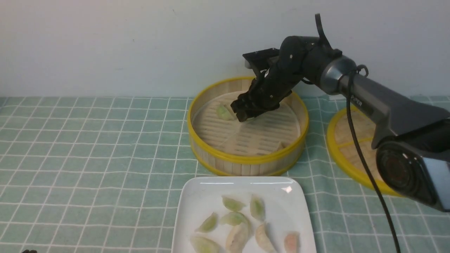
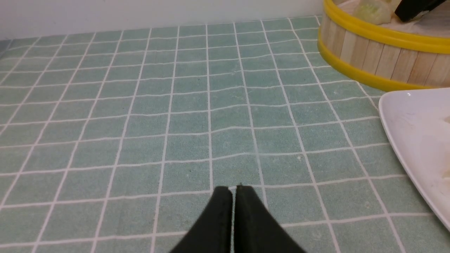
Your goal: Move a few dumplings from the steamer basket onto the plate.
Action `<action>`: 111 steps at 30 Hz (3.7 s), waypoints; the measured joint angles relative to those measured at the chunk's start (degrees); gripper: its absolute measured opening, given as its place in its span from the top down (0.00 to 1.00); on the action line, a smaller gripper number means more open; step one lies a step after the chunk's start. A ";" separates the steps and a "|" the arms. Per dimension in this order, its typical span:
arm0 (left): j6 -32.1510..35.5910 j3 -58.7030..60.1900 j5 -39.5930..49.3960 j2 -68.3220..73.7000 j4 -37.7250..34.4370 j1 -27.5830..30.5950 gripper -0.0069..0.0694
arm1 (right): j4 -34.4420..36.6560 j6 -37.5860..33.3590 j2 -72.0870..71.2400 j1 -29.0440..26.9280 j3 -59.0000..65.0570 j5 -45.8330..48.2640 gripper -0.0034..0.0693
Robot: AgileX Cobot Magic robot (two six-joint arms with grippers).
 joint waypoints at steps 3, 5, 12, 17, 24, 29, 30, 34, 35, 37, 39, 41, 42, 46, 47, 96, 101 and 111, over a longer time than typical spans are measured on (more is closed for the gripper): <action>0.00 0.00 0.00 0.00 0.00 0.00 0.92 | 0.00 0.00 0.00 0.00 -0.52 0.99 0.58; 0.00 0.00 0.05 0.00 0.00 0.00 0.92 | -0.85 0.00 0.00 0.00 -2.85 6.55 0.58; 0.00 0.00 0.05 0.00 0.00 0.00 0.92 | -3.40 4.11 -5.71 0.06 -5.30 10.10 0.58; 0.00 0.00 0.05 0.00 0.00 0.00 0.92 | -3.15 4.33 -19.52 0.06 8.69 9.99 0.58; 0.00 0.00 0.05 0.00 0.00 0.00 0.92 | -1.15 -0.51 -39.79 1.08 40.34 9.99 0.58; 0.00 0.00 0.05 0.00 0.00 0.00 0.92 | 1.74 -2.46 -44.25 3.65 56.86 5.79 0.58; 0.00 0.00 0.05 0.00 0.00 0.00 0.92 | 2.04 -2.59 -44.03 4.78 61.42 2.79 0.58; 0.00 0.00 0.05 0.00 0.00 0.00 0.92 | 2.79 -2.79 -41.94 6.33 66.68 -5.18 0.58; 0.00 0.00 0.05 0.00 0.00 0.00 0.92 | 3.08 -2.79 -41.38 6.39 66.81 -6.34 0.58; 0.00 0.00 0.05 0.00 0.00 0.00 0.92 | 3.65 -2.79 -40.85 6.39 66.80 -7.67 0.58; 0.00 0.00 0.05 0.00 0.00 0.00 0.92 | 3.86 -2.79 -40.80 6.39 66.80 -8.10 0.54; 0.00 0.00 0.05 0.00 0.00 0.00 0.92 | 3.94 -2.49 -41.16 6.39 66.59 -7.62 0.42; 0.00 0.00 0.05 0.00 0.00 0.00 0.92 | 3.94 -1.91 -41.64 6.39 66.28 -6.92 0.37; 0.00 0.00 0.05 0.00 0.00 0.00 0.92 | 3.11 1.01 -46.54 6.39 65.95 -5.61 0.35; 0.00 0.00 0.05 0.00 0.00 0.00 0.92 | 2.96 1.15 -46.96 6.39 65.95 -5.54 0.35; 0.00 0.00 0.05 0.00 0.00 0.00 0.92 | -19.59 26.93 -147.41 6.39 116.58 -37.59 0.97; 0.00 0.00 0.05 0.00 0.00 0.00 0.92 | -20.19 26.93 -147.41 6.04 117.90 -38.01 0.97; 0.00 0.00 0.10 0.00 0.00 0.00 0.92 | -24.50 26.88 -147.41 -14.96 132.99 -37.61 0.97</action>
